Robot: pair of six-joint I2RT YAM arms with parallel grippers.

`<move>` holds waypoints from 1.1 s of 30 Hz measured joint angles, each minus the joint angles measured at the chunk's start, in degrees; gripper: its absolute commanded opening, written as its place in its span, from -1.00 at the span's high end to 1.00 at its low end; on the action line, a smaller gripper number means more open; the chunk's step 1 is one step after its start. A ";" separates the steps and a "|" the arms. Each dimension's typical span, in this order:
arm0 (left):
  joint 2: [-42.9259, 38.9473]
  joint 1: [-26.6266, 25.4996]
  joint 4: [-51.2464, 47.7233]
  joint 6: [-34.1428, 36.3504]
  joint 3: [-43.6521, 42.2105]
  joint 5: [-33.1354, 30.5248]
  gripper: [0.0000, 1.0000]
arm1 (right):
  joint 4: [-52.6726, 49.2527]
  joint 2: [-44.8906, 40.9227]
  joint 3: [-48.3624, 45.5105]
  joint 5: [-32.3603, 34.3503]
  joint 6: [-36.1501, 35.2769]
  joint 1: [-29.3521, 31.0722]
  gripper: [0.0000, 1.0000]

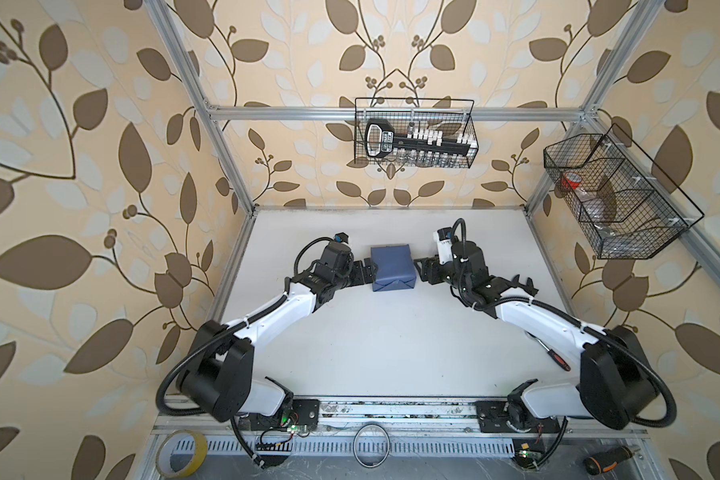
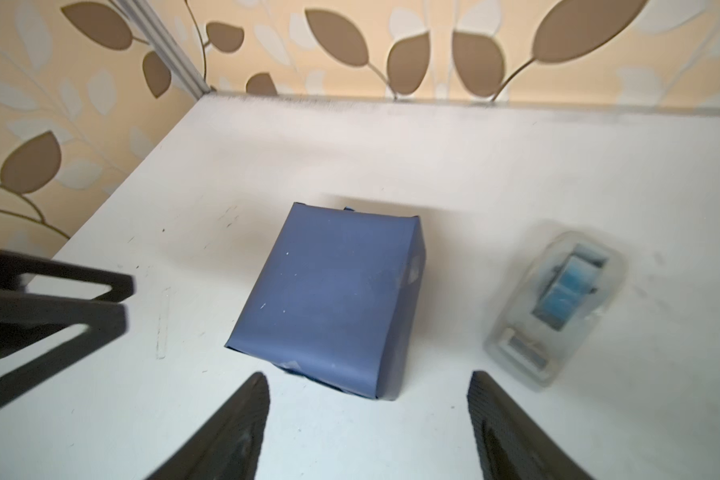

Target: Wrap the gift box in paper

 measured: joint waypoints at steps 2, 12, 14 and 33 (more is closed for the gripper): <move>-5.16 1.16 1.03 1.36 -2.95 -4.11 -0.98 | 0.04 -4.52 -1.55 4.94 -1.55 -1.05 -0.62; -15.30 11.78 12.70 16.59 -15.56 -26.45 -0.98 | 16.92 -7.41 -20.55 26.29 -12.31 -9.99 -0.88; -12.98 14.62 16.63 19.32 -18.38 -26.29 -0.98 | 20.72 -4.76 -23.78 27.21 -14.08 -11.61 -0.89; -1.88 25.88 35.06 25.88 -26.71 -7.74 -0.98 | 50.40 -0.17 -39.91 10.71 -13.62 -23.82 -1.00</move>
